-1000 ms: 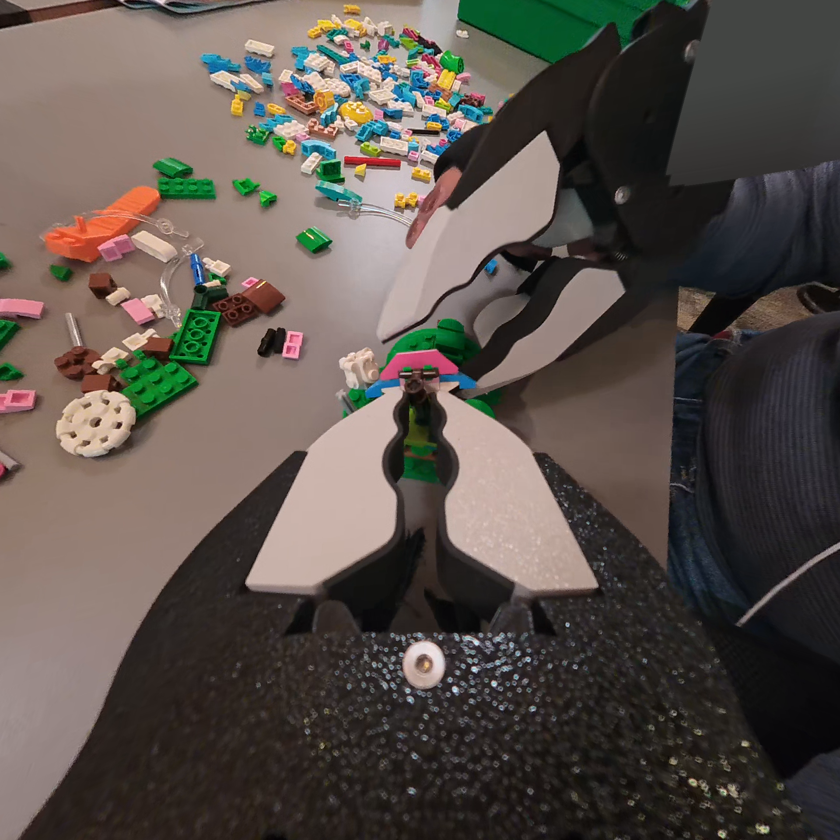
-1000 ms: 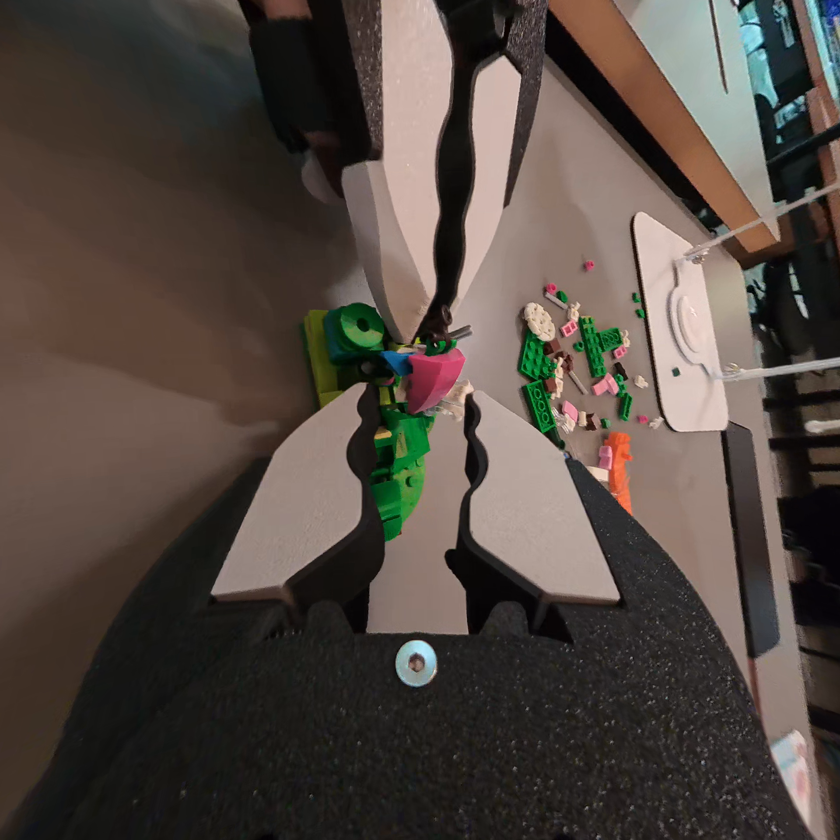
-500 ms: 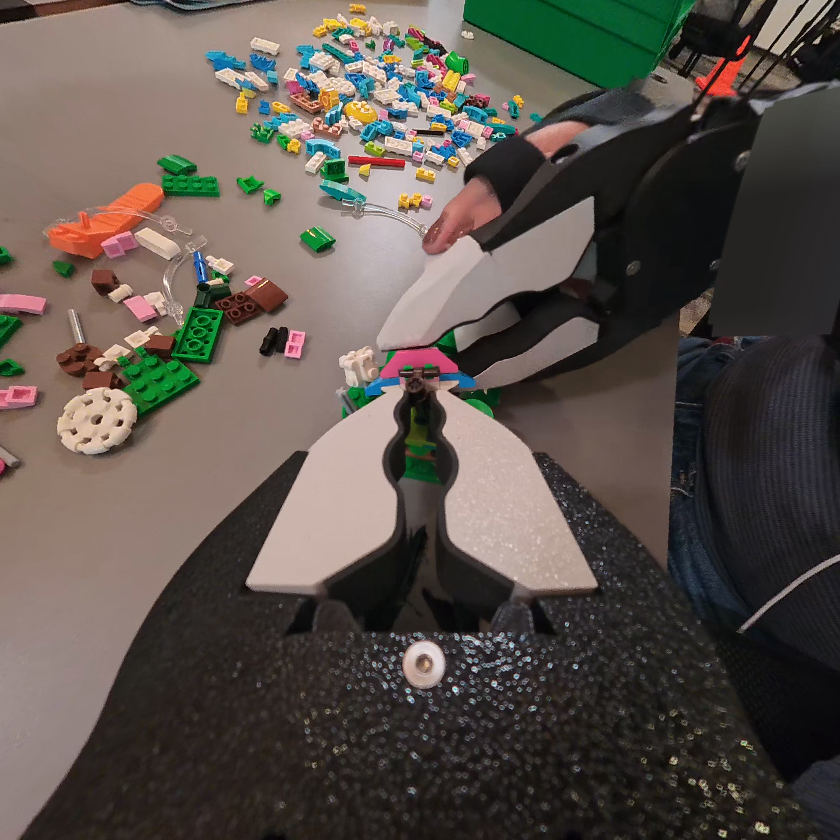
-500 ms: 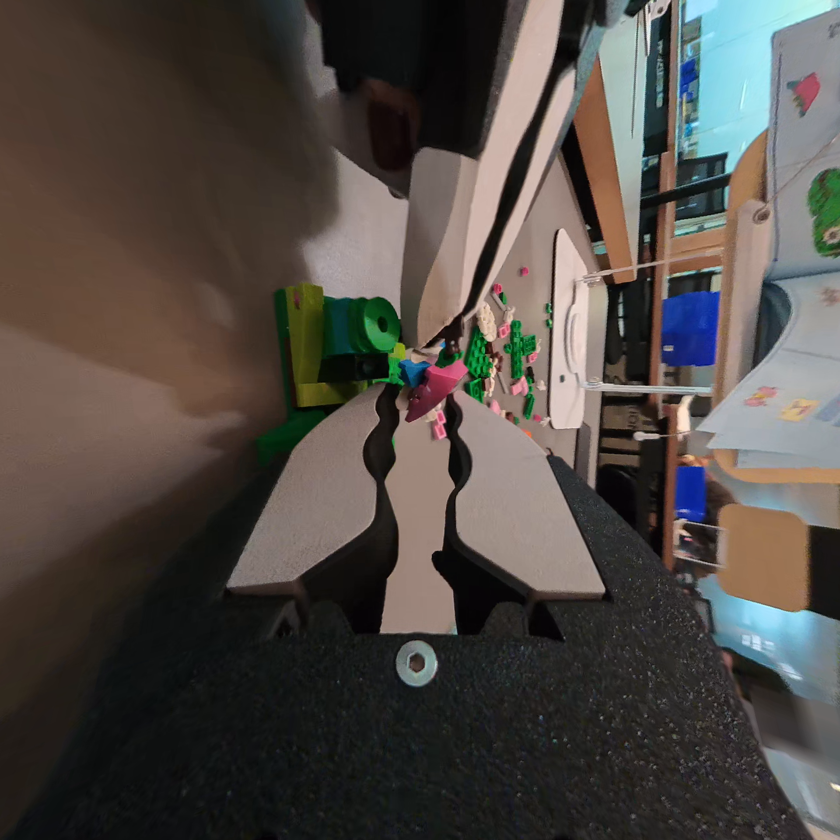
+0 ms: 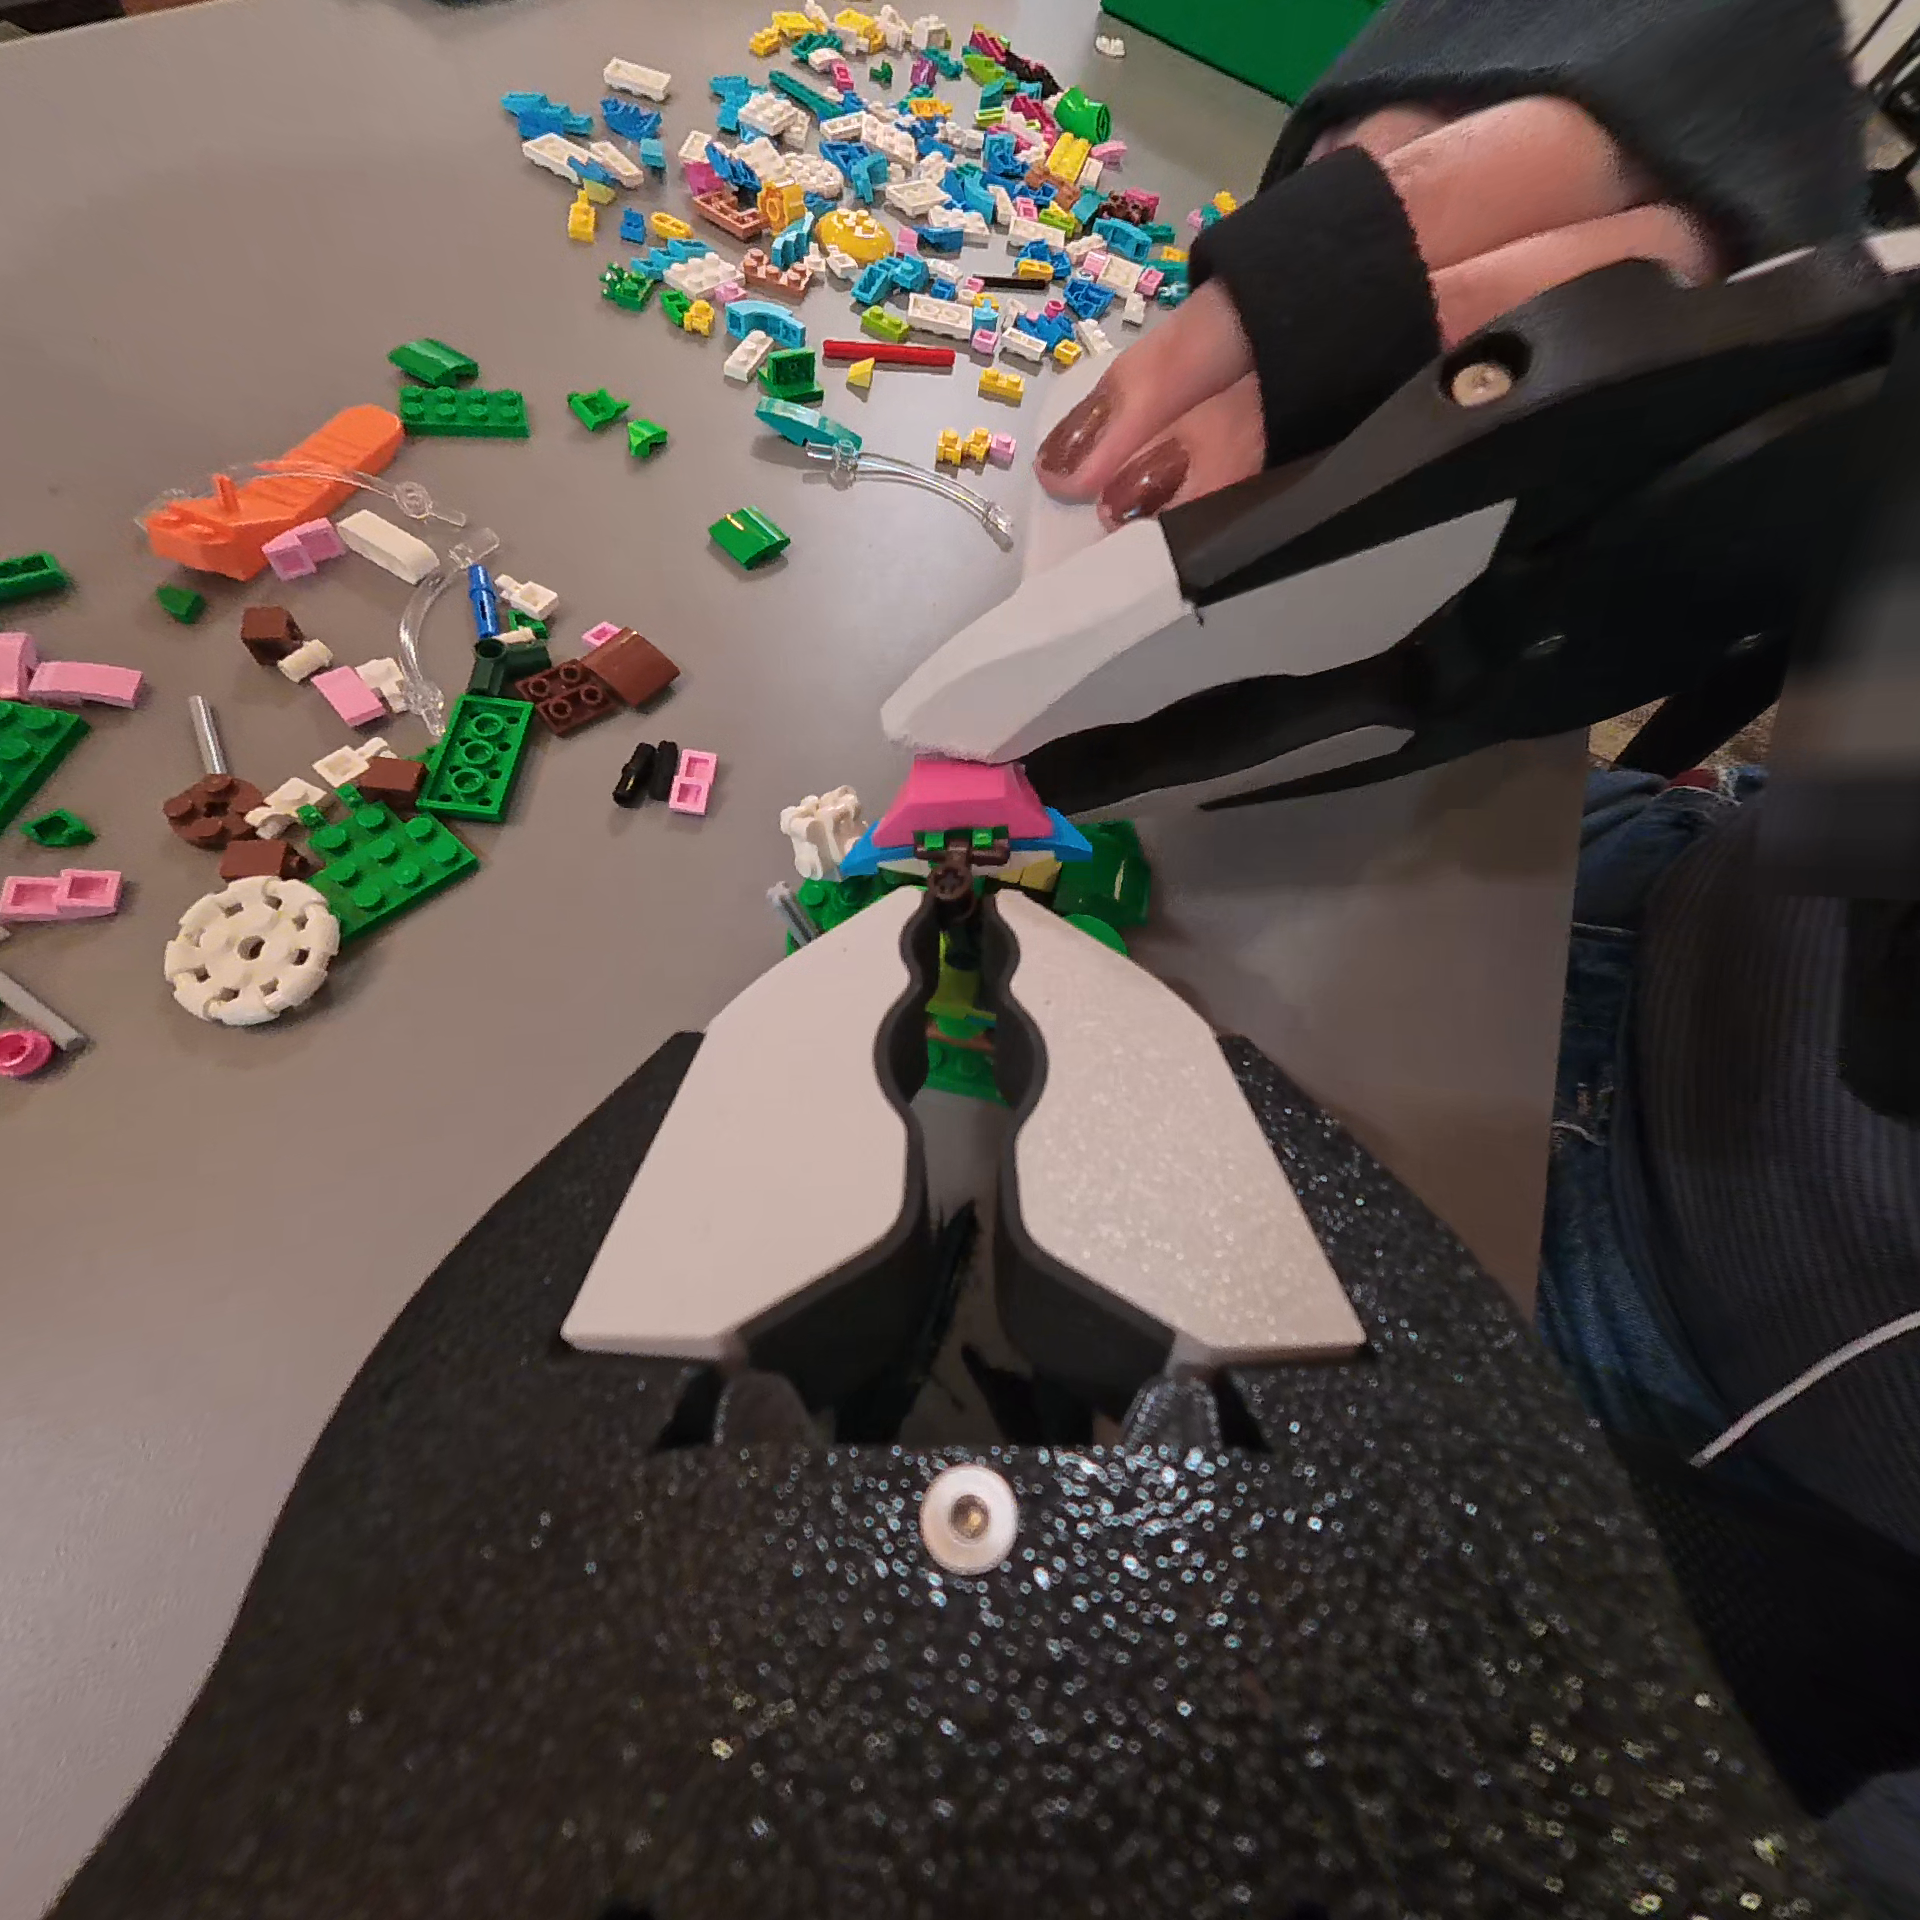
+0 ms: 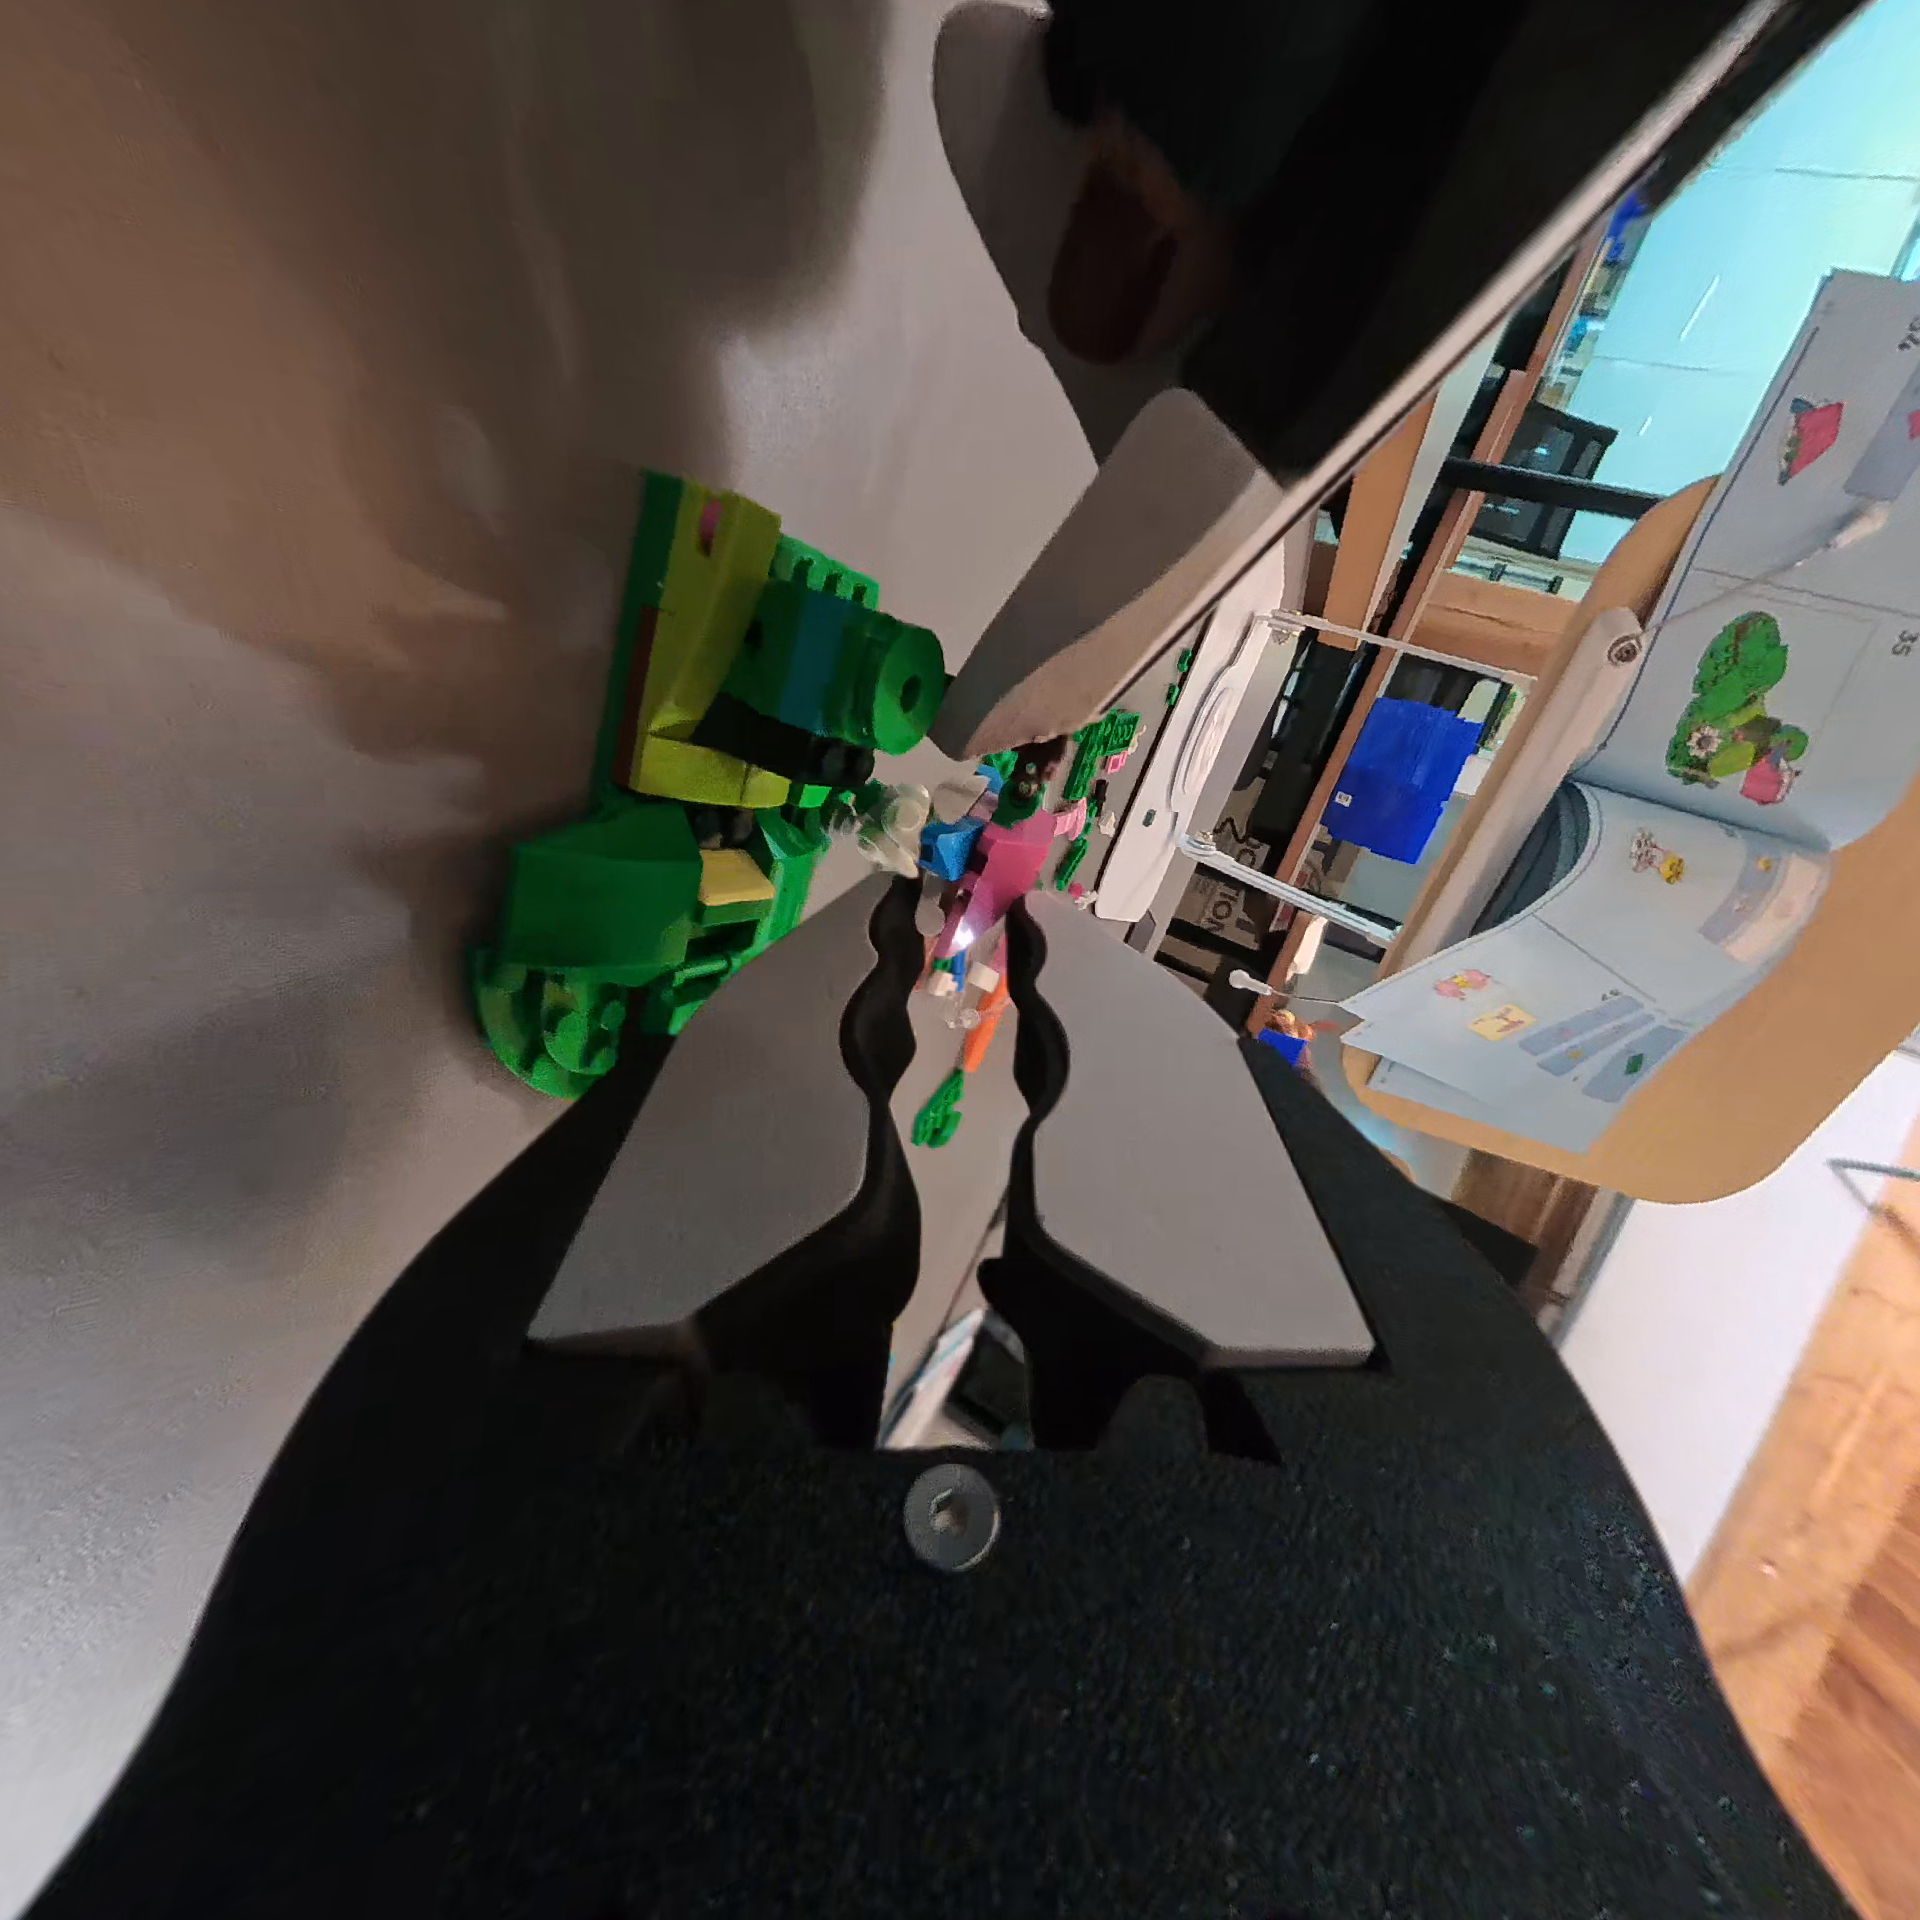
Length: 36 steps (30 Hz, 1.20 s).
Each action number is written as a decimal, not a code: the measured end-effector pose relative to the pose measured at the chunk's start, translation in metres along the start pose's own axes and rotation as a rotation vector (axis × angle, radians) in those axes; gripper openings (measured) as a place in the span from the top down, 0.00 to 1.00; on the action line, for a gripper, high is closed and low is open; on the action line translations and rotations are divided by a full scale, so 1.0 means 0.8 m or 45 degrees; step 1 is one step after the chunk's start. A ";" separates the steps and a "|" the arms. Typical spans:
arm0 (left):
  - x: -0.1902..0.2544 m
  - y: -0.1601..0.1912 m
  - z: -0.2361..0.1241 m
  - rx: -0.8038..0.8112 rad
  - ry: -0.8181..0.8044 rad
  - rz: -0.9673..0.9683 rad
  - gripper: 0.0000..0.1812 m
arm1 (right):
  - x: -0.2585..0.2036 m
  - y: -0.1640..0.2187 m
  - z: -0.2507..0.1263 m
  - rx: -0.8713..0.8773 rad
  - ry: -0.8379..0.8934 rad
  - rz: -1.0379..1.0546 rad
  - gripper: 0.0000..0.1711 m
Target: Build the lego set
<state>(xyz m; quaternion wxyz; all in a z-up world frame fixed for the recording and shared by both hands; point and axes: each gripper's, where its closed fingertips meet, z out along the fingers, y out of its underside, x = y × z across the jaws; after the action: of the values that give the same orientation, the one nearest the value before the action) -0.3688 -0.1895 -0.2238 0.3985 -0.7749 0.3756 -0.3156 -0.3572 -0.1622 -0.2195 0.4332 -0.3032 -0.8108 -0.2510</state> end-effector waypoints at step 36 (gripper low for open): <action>-0.004 -0.002 0.003 0.015 -0.010 -0.044 0.96 | 0.016 0.005 -0.002 -0.281 -0.049 -0.439 0.92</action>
<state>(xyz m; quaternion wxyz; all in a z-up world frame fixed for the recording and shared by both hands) -0.3682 -0.1852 -0.2243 0.3991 -0.7801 0.3587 -0.3215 -0.3590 -0.1570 -0.2068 0.3325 -0.2101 -0.8264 -0.4029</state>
